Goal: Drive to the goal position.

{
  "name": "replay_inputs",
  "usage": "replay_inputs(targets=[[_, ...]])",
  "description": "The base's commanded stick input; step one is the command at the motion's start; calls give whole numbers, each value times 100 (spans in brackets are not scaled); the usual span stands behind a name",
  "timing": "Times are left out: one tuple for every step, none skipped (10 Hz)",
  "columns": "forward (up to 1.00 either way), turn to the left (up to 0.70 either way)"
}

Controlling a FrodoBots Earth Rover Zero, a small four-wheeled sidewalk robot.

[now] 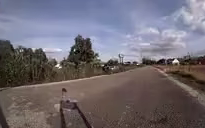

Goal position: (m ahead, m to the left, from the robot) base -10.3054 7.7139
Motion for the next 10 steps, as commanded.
replay_inputs(targets=[[2, 0], [2, 0], [4, 0], [4, 0], [2, 0], [2, 0], [4, 0], [3, 0], [1, 0], [3, 0]])
